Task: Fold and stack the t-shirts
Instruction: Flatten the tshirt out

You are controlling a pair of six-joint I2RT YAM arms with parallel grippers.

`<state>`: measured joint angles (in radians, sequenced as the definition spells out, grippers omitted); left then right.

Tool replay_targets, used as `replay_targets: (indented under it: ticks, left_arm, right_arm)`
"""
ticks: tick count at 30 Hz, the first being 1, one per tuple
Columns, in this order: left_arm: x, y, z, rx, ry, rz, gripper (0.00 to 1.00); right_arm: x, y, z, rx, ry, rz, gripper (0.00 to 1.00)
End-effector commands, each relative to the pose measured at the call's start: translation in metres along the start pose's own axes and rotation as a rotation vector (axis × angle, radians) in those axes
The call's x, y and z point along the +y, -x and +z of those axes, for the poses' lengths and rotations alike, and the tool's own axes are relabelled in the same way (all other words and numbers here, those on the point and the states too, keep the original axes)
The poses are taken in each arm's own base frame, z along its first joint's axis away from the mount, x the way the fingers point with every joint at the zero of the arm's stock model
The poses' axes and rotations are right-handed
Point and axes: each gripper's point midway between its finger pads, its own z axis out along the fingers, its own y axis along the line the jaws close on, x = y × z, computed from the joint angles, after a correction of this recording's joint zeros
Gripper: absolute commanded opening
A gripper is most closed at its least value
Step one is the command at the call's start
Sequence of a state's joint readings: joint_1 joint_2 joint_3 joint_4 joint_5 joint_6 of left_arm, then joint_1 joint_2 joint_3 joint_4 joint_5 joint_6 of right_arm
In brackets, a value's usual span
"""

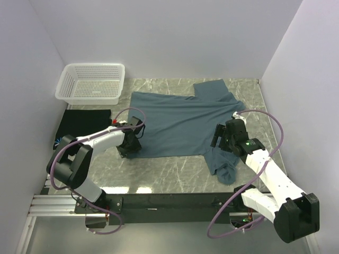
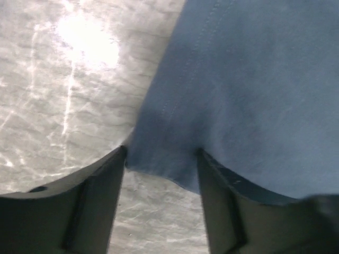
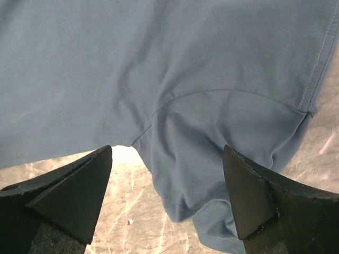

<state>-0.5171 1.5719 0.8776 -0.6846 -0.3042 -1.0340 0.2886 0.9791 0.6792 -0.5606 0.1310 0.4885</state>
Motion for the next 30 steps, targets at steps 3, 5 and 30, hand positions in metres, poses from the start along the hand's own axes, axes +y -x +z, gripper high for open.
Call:
replay_targets:
  ticks: [3,5,30]
  left_arm:
    - [0.027,-0.025,0.015,0.058,0.095,0.046,0.48]
    - [0.03,-0.027,0.015,0.06,0.099,0.043,0.4]
    - [0.005,0.046,-0.022,-0.121,-0.068,0.173,0.01]
  right_arm:
    - [0.0,0.006,-0.001,-0.047,0.004,0.0,0.91]
    - [-0.002,0.005,0.0,-0.042,-0.009,0.006,0.9]
    - [-0.094,-0.032,0.038,0.116,-0.297,0.492,0.63]
